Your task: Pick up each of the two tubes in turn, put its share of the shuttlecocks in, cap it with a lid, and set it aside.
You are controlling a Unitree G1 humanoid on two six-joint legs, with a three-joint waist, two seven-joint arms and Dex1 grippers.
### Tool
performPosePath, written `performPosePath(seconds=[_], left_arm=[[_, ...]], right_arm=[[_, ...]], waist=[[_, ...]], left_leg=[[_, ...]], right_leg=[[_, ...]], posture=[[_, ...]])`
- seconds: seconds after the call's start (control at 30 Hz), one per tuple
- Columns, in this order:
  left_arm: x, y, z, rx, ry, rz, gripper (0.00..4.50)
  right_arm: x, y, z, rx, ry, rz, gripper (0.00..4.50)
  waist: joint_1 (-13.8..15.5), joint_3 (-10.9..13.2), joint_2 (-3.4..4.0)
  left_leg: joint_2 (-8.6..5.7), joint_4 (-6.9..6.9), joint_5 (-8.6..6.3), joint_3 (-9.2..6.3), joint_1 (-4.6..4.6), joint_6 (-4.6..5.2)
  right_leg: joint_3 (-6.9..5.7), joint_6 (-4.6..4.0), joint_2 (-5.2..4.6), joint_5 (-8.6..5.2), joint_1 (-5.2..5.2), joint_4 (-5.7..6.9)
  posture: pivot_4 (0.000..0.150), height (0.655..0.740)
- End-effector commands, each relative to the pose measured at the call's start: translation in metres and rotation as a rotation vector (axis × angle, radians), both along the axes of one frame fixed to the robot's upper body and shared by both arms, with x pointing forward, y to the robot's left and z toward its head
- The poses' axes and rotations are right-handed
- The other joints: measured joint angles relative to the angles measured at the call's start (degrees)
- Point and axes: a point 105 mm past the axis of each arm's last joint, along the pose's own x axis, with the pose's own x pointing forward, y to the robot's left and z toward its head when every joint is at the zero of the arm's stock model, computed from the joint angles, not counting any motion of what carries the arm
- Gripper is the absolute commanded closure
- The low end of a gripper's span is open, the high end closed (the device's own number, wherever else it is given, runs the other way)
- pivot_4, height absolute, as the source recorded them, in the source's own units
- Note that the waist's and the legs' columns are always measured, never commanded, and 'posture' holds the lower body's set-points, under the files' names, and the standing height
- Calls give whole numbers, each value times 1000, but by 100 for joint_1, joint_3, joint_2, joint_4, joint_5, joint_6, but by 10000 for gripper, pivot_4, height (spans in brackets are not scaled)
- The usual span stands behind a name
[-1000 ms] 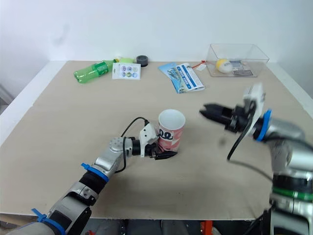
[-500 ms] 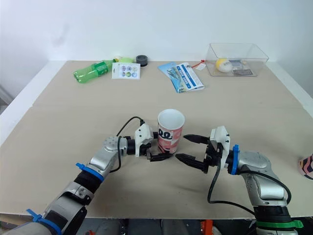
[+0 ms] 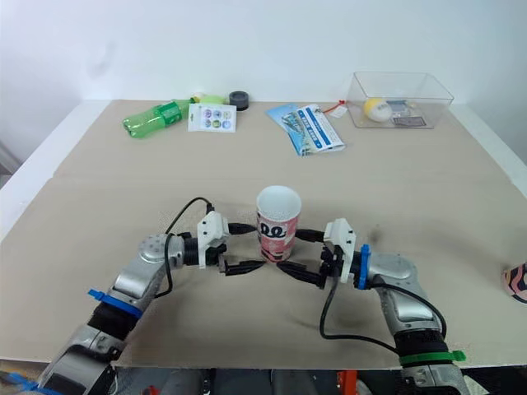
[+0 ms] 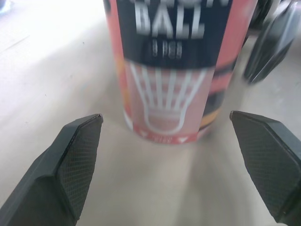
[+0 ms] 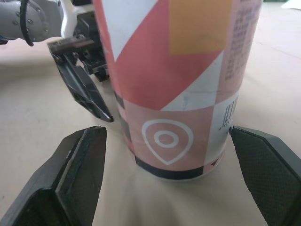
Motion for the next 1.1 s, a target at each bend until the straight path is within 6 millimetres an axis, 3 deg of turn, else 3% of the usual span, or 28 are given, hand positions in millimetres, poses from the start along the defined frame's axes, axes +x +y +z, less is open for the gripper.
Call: performPosePath(seconds=[0.03, 0.47, 1.1], left_arm=[[-7, 7, 18, -37, -30, 12, 0], [-29, 35, 14, -17, 4, 62, 0], [-29, 30, 12, -1, -24, 39, 0]], right_arm=[[5, 4, 8, 15, -42, 5, 223], [14, 23, 4, 37, -34, 59, 223], [15, 53, -7, 59, -29, 111, 223]], waist=[[-2, 0, 0], [-9, 2, 1], [-9, 4, -4]], left_leg=[[0, 0, 0, 0, 0, 0], [7, 2, 0, 5, 4, 0], [14, 2, 0, 6, 9, 0]], right_leg=[[0, 0, 0, 0, 0, 0], [-1, -6, 0, 4, 0, 0], [-3, -11, 4, 7, 1, 0]], posture=[[1500, 7400], [1500, 7400], [1500, 7400]])
